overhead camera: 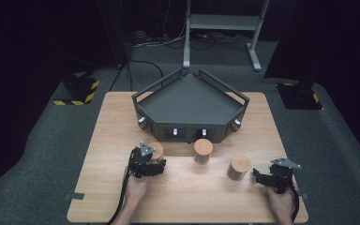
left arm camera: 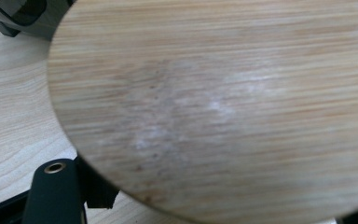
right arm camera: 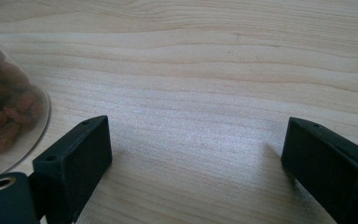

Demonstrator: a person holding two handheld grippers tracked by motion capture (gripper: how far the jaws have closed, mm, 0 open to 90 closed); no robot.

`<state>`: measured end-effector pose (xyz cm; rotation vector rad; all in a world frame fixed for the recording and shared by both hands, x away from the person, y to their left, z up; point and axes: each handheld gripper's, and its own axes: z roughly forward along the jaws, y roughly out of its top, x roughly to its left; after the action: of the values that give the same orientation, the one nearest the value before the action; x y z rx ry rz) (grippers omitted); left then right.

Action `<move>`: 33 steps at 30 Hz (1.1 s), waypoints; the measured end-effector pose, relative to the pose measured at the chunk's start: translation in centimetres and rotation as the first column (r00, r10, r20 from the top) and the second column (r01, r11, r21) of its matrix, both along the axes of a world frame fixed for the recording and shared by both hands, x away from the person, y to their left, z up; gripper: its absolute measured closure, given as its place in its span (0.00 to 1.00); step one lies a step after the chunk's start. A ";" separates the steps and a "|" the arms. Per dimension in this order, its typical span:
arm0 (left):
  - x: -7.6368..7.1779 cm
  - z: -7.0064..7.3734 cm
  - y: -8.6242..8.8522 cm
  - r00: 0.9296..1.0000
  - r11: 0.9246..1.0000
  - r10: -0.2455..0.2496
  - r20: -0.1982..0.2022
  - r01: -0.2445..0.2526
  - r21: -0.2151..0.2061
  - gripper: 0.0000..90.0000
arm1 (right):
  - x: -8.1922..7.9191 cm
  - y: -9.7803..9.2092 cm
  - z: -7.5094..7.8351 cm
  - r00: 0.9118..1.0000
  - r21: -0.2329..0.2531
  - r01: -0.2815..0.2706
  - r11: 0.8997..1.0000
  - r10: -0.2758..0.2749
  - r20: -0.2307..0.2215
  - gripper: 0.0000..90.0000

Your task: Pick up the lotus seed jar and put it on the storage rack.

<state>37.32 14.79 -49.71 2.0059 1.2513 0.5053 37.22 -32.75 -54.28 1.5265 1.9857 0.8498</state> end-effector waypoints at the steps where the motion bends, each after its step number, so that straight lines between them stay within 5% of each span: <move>1: 0.0 0.1 0.0 1.000 1.000 -0.002 0.000 0.002 0.003 0.28 | 0.0 0.0 0.0 1.000 0.000 0.000 1.000 0.000 0.000 0.09; 33: 0.2 2.4 -0.4 0.999 0.999 -0.053 0.005 0.053 0.008 0.28 | 0.0 0.0 0.0 1.000 0.000 0.000 1.000 0.000 0.000 0.09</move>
<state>37.57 14.41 -47.33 2.0374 1.1918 0.4900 37.22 -32.75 -54.28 1.5264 1.9859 0.8501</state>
